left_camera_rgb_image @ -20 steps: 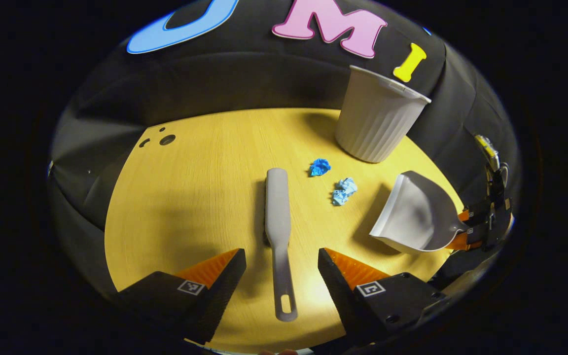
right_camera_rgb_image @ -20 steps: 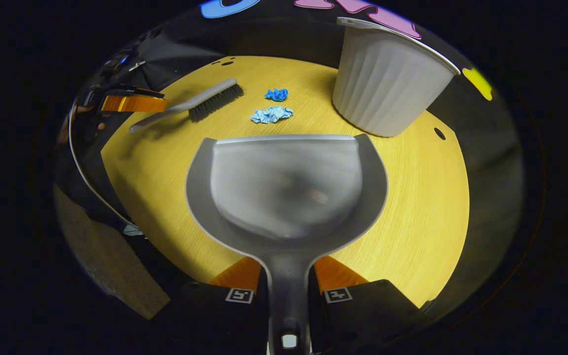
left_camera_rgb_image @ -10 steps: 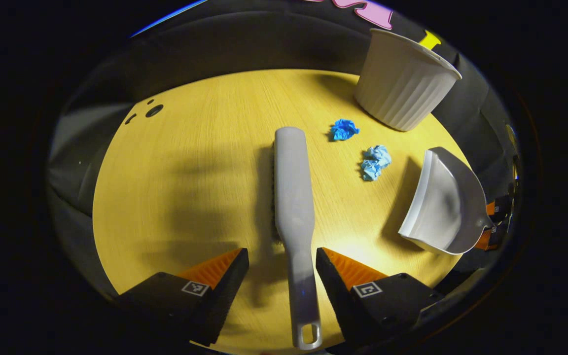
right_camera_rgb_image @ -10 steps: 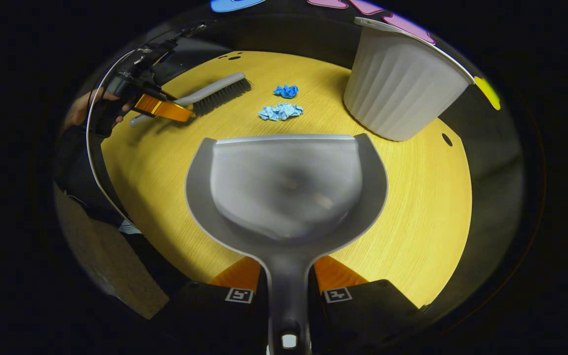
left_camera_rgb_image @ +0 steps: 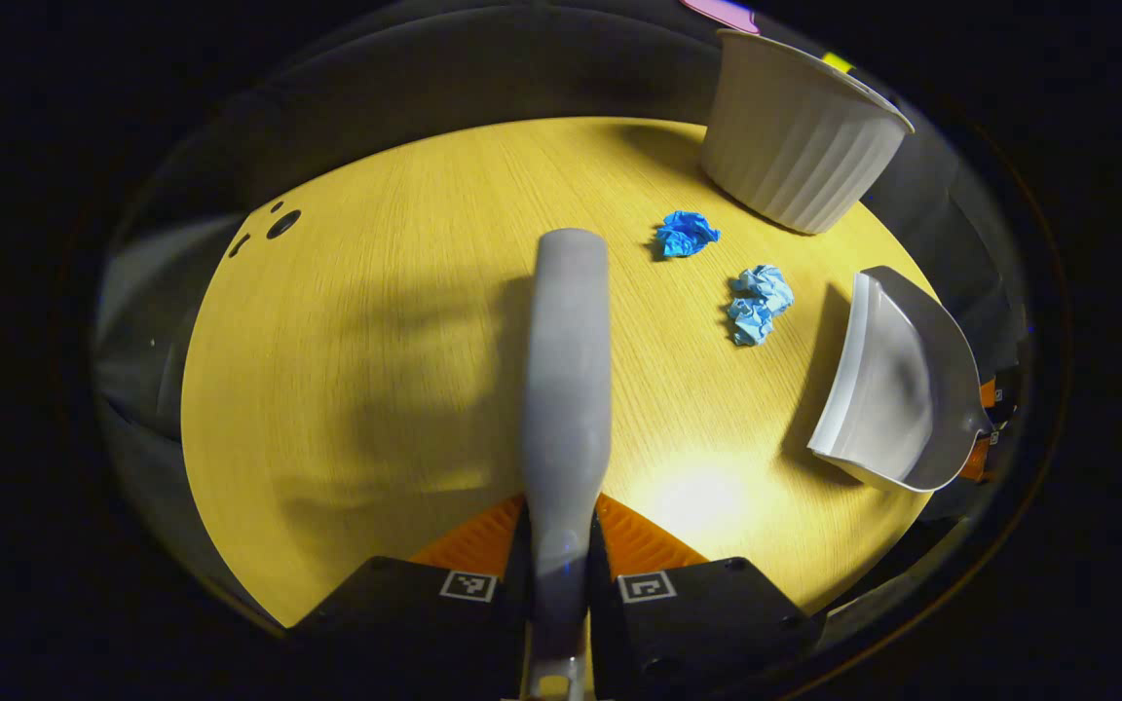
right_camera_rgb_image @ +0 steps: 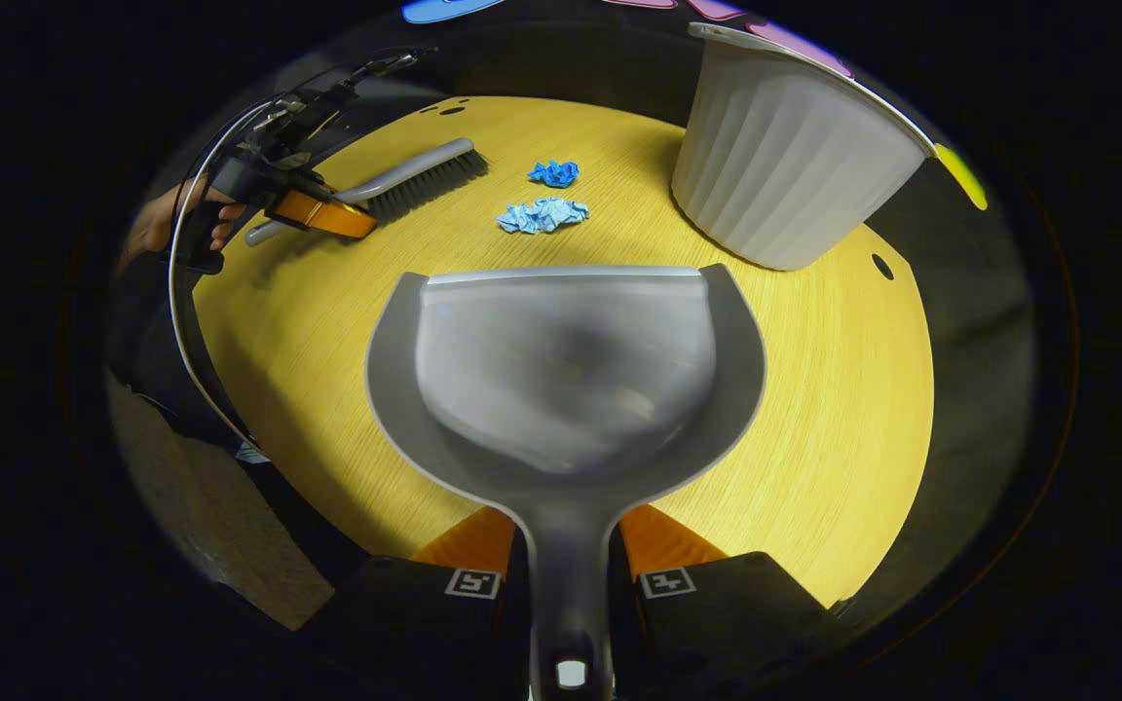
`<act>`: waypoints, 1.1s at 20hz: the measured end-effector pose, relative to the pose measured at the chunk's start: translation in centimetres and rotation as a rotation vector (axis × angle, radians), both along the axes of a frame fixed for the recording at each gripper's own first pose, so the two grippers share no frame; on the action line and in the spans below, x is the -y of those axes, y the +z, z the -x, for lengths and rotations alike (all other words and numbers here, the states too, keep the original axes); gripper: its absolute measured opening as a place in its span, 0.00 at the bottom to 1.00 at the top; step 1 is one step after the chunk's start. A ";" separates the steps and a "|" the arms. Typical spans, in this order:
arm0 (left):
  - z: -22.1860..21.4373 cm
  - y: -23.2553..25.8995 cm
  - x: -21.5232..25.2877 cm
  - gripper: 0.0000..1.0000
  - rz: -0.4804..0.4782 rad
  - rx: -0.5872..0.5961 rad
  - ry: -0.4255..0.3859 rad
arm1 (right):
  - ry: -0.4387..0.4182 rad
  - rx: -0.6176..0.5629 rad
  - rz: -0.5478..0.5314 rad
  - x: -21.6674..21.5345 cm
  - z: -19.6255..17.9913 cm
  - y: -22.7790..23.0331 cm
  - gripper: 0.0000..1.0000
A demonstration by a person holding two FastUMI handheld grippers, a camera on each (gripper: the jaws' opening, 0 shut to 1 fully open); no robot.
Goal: Pick up the small broom and dustpan from the desktop, sweep the trash into the dustpan with the broom, and then empty the trash into the garbage bin.
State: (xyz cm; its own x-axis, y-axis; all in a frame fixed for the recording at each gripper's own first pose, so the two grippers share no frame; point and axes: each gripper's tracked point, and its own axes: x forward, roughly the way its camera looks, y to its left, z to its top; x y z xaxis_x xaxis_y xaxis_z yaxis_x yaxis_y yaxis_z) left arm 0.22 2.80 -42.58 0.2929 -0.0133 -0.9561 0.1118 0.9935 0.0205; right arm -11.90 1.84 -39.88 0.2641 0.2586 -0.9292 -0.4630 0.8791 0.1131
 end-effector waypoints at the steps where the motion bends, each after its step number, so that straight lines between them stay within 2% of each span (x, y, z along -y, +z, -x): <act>1: -0.1 0.1 0.1 0.27 0.001 0.002 -0.006 | 0.005 -0.005 -0.004 0.0 0.0 0.1 0.37; 3: -0.7 0.7 0.3 0.32 0.017 0.030 -0.019 | 0.030 -0.026 0.000 -0.1 0.1 0.1 0.37; 4: -1.3 1.1 0.4 0.28 0.017 0.049 -0.031 | 0.044 -0.035 0.011 0.0 0.2 0.1 0.37; 5: -1.9 1.2 0.3 0.31 0.010 0.062 -0.046 | 0.055 -0.045 0.023 0.2 0.1 0.2 0.37; 6: -2.5 1.4 0.3 0.28 0.001 0.072 -0.063 | 0.060 -0.052 0.031 0.2 -0.1 0.2 0.37; 9: -5.1 1.8 0.9 0.28 -0.005 0.108 -0.099 | 0.070 -0.066 0.023 0.0 -0.6 0.3 0.37; 10: -6.1 1.9 1.1 0.31 -0.004 0.121 -0.103 | 0.072 -0.073 0.023 -0.1 -0.7 0.3 0.37; 11: -7.1 1.9 1.2 0.28 -0.008 0.134 -0.110 | 0.076 -0.080 0.025 -0.1 -0.8 0.3 0.37; 13: -9.3 2.0 1.5 0.28 -0.016 0.156 -0.123 | 0.085 -0.092 0.027 -0.2 -1.1 0.0 0.37; 14: -10.2 1.9 1.8 0.31 -0.012 0.166 -0.129 | 0.088 -0.097 0.026 -0.3 -1.1 0.0 0.37; 15: -11.0 1.8 2.2 0.27 -0.008 0.171 -0.141 | 0.089 -0.101 0.025 -0.3 -1.1 -0.1 0.37; 16: -11.8 1.5 2.5 0.27 -0.010 0.175 -0.164 | 0.090 -0.106 0.025 -0.3 -1.3 -0.3 0.36; 17: -12.2 1.2 2.9 0.27 -0.014 0.174 -0.193 | 0.089 -0.107 0.025 -0.3 -1.5 -0.5 0.30; 18: -12.5 0.8 3.4 0.28 -0.008 0.168 -0.221 | 0.087 -0.109 0.027 -0.1 -1.6 -0.6 0.30; 19: -12.6 0.4 4.1 0.28 0.007 0.157 -0.244 | 0.085 -0.112 0.026 0.0 -1.7 -0.7 0.37; 21: -12.6 0.0 5.1 0.30 0.028 0.148 -0.282 | 0.077 -0.114 0.020 0.1 -2.0 -0.7 0.37; 22: -12.7 0.1 5.7 0.27 0.040 0.147 -0.298 | 0.074 -0.114 0.020 0.2 -2.1 -0.6 0.30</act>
State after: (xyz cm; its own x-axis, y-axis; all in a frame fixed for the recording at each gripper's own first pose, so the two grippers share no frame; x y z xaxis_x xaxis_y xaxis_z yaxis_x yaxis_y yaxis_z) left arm 12.89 -2.86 -42.52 0.4049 -0.1557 -0.9010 0.3966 0.9178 0.0196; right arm -9.80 1.69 -40.48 0.1374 0.2549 -0.9572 -0.5118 0.8456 0.1518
